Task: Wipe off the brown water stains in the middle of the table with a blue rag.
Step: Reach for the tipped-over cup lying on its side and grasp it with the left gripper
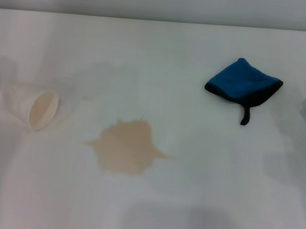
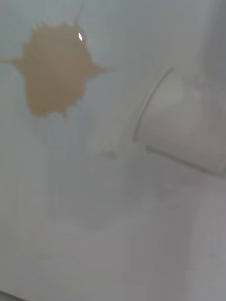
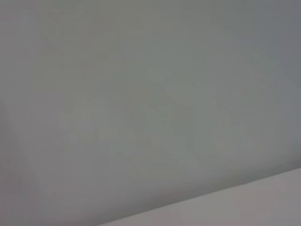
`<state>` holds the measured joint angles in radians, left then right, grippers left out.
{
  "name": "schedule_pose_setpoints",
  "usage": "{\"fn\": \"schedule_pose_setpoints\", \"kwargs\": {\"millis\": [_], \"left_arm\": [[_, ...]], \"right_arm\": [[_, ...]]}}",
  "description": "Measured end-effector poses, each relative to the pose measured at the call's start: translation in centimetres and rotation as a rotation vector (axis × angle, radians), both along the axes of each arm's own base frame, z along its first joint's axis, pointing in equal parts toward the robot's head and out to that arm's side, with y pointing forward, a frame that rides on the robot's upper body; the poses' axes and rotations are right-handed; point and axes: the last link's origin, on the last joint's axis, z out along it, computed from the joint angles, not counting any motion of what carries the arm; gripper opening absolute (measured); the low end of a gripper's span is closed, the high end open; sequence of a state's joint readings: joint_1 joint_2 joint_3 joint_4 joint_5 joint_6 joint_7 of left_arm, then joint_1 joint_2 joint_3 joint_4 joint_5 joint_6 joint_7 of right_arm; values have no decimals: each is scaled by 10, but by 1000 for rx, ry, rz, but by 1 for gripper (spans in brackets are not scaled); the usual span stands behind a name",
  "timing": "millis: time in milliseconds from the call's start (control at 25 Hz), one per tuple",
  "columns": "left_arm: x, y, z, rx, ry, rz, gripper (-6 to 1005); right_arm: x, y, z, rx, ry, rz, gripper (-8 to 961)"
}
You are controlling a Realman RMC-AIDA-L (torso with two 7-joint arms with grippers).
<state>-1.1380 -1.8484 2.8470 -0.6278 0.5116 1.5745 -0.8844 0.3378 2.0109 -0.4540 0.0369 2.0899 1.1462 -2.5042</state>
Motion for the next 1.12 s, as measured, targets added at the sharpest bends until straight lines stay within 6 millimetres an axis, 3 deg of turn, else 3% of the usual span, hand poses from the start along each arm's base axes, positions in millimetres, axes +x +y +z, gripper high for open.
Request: {"fn": "schedule_pose_setpoints", "kwargs": {"millis": [320, 600, 1120], "left_arm": [[9, 19, -17, 13, 168, -135, 844], [21, 30, -21, 7, 209, -231, 844], [33, 28, -56, -128, 309, -341, 843]], "right_arm": [[4, 7, -2, -22, -12, -39, 870], [9, 9, 2, 3, 1, -80, 870], [12, 18, 5, 17, 6, -133, 871]]}}
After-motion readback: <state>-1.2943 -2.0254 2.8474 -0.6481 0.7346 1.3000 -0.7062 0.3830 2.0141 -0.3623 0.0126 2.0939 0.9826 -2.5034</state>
